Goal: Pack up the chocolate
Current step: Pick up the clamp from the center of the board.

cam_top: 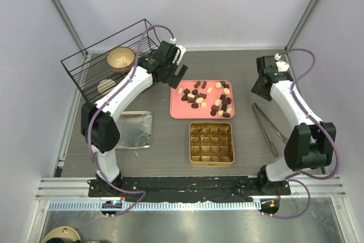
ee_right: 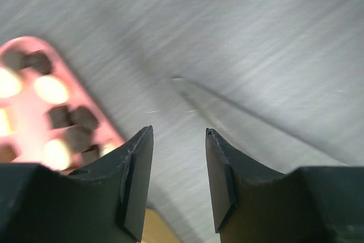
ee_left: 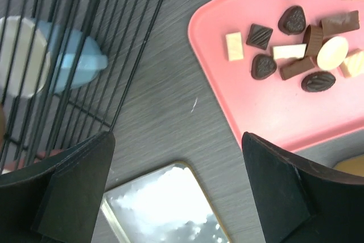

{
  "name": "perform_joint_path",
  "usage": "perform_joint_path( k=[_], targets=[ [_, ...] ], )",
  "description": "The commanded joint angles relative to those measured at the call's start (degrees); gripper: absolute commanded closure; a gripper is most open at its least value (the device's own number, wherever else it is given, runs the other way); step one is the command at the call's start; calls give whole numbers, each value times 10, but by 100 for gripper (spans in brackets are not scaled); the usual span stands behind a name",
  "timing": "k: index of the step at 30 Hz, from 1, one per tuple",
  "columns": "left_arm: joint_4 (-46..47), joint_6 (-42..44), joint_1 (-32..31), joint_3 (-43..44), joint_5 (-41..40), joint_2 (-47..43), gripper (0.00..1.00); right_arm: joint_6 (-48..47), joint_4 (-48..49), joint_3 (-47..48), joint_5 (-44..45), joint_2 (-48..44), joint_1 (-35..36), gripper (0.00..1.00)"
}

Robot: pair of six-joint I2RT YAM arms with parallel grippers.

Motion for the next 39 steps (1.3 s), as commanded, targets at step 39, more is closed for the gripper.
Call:
perform_joint_path(
  k=[39],
  targets=[
    [-53, -13, 23, -184, 58, -244, 0, -57, -80, -31, -42, 159, -44, 76]
  ],
)
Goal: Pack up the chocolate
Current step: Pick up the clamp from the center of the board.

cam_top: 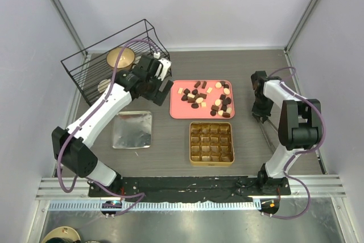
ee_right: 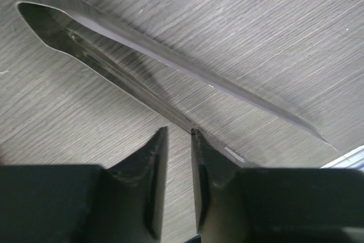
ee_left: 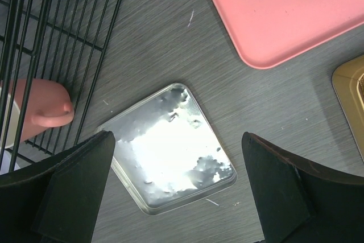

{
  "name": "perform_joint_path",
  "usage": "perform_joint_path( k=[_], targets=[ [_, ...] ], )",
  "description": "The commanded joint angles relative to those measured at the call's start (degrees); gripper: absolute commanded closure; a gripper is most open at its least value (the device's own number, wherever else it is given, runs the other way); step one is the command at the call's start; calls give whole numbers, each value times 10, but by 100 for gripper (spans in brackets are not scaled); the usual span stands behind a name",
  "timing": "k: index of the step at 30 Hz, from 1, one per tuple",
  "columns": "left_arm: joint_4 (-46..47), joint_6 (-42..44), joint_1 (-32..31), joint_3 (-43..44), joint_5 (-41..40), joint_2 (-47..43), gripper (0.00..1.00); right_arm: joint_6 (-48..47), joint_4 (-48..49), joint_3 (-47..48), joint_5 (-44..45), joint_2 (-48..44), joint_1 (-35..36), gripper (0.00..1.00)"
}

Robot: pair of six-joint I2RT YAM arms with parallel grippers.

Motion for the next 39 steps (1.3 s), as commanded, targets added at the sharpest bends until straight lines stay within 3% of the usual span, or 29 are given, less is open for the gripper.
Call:
perform_joint_path(
  k=[1, 7, 11, 14, 23, 39],
  targets=[
    [12, -9, 3, -7, 9, -38, 0, 6, 25, 13, -14, 24, 2, 79],
    [3, -8, 3, -20, 13, -61, 0, 5, 23, 24, -14, 32, 2, 81],
    [3, -9, 4, -26, 16, -74, 0, -5, 17, 41, -14, 23, 4, 65],
    [3, -8, 4, -31, 18, -77, 0, -17, 14, 57, -15, 14, 11, 60],
    [6, -9, 3, -38, 20, -82, 0, -52, -10, 105, -7, 21, 12, 60],
    [-4, -5, 4, -29, 24, -98, 0, -58, -2, 81, -18, 42, 12, 59]
  ],
)
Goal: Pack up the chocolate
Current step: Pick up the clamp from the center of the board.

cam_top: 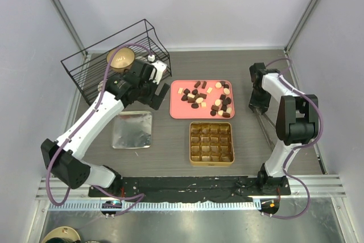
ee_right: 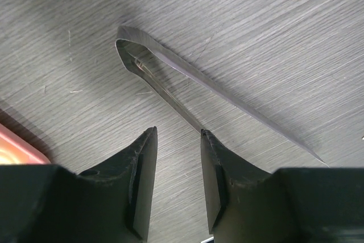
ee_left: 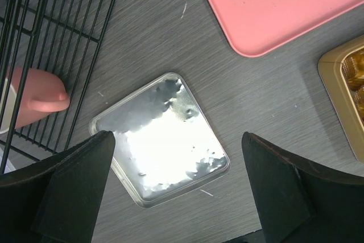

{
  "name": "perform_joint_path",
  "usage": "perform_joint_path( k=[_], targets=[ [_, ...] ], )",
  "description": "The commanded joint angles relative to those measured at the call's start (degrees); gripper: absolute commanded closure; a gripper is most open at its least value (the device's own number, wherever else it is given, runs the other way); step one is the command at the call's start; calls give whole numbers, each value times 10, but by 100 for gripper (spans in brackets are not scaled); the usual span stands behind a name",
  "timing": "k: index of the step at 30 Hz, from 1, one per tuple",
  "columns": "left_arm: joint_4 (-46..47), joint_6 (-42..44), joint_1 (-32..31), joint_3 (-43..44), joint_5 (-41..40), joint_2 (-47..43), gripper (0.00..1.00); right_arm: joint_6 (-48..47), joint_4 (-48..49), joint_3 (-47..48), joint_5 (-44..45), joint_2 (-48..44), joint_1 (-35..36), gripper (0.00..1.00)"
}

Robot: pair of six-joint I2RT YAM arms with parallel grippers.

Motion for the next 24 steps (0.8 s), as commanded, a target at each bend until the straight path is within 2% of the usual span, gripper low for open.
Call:
perform_joint_path(
  k=[1, 5, 15, 17, 18, 20, 21, 22, 24],
  targets=[
    [-2, 3, 4, 13, 10, -28, 0, -7, 0, -6, 0, 6, 1, 59],
    [-7, 2, 4, 13, 12, -35, 0, -8, -4, -8, 22, 21, 2, 59],
    [-10, 4, 4, 10, 12, -52, 0, -3, -1, -16, 5, 54, 2, 62],
    [-11, 3, 4, 9, 11, -52, 0, -1, 2, -19, 0, 54, 3, 67],
    [-11, 3, 3, 8, 12, -52, 0, 3, 2, -20, 2, 53, 4, 75],
    [-13, 3, 4, 4, 16, -52, 0, 6, 4, -17, 2, 49, 6, 85],
    [-13, 2, 4, 4, 16, -53, 0, 9, 5, -15, 1, 46, 7, 96],
    [-13, 2, 4, 3, 17, -53, 0, 15, 5, -9, 2, 44, 8, 99],
    [-16, 3, 3, 4, 17, -56, 0, 18, 6, 0, -1, 35, 11, 99]
  ],
)
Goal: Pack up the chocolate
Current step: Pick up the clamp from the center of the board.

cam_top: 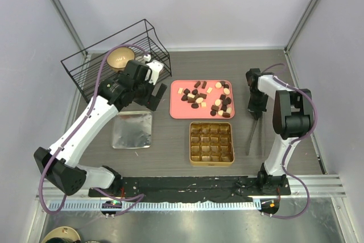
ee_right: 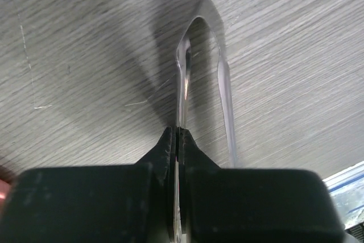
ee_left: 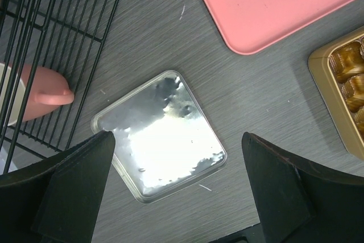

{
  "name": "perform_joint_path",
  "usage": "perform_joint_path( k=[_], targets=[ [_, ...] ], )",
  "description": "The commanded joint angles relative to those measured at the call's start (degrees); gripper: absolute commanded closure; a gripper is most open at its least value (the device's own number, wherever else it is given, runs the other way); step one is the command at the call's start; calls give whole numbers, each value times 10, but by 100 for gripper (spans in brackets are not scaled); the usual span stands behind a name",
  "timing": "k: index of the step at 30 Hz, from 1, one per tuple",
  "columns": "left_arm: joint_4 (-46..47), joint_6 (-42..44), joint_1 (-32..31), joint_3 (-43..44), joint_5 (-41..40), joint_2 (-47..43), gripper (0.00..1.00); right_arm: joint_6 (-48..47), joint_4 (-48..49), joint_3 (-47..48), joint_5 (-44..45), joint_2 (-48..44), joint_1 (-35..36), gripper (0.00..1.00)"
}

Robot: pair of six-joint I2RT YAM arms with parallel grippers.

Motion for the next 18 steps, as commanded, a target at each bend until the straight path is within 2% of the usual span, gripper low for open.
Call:
perform_joint_path(
  k=[1, 7, 10, 14, 17, 18],
  targets=[
    [-4, 3, 4, 5, 9, -17, 0, 17, 8, 25, -6, -25, 7, 99],
    [-22, 0, 3, 16, 20, -27, 0, 32, -10, 85, -14, -80, 18, 99],
    [-39, 0, 3, 31, 51, -31, 0, 35, -19, 119, -19, -134, 32, 99],
    [-60, 3, 4, 61, 131, -47, 0, 57, -11, 136, -55, -227, 60, 99],
    [-93, 15, 2, 97, 214, -59, 0, 84, 50, 97, -115, -331, 91, 99],
    [-104, 20, 1, 119, 251, -61, 0, 93, 109, 59, -134, -366, 102, 99]
  ],
)
